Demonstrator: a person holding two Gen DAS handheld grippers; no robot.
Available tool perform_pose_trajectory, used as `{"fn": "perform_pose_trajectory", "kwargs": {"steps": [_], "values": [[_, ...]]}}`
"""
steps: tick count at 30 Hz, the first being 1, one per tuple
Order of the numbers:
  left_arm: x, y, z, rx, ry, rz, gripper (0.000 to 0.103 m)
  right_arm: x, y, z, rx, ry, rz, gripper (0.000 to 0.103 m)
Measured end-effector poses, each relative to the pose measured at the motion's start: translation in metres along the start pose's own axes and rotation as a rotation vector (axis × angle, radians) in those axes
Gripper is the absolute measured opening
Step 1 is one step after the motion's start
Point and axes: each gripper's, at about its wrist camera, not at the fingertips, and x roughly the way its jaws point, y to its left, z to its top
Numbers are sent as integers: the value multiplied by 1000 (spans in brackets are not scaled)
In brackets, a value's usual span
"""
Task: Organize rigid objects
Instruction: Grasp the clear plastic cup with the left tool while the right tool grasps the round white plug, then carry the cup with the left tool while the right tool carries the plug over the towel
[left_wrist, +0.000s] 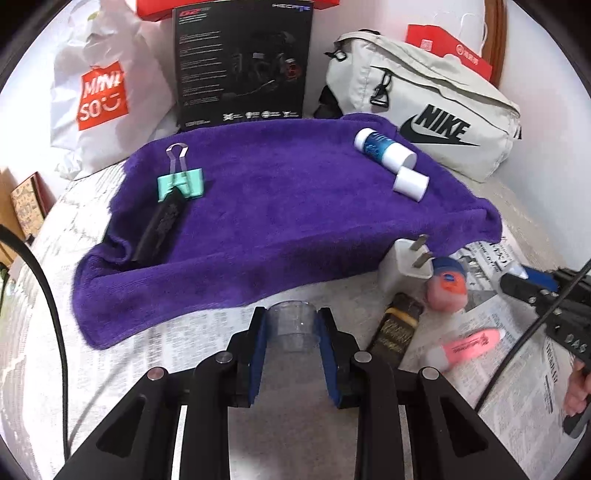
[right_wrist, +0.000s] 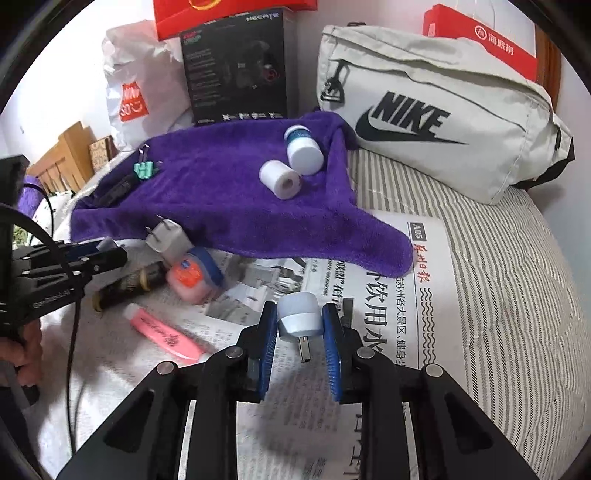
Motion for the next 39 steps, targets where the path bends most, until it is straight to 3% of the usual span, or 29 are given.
{"fn": "perform_pose_trajectory", "kwargs": {"steps": [6,20,39], "values": [[-18,24,-2,-71,-11,-82,26,-3,5,1,7,5,21,24],[-35,45,2,-75,-13,-59,26,-1,22,18,-44,-17,63,24],[-34,64,32,-75,-32,-42,26,19,6,70,-37,-36,54,25]]}}
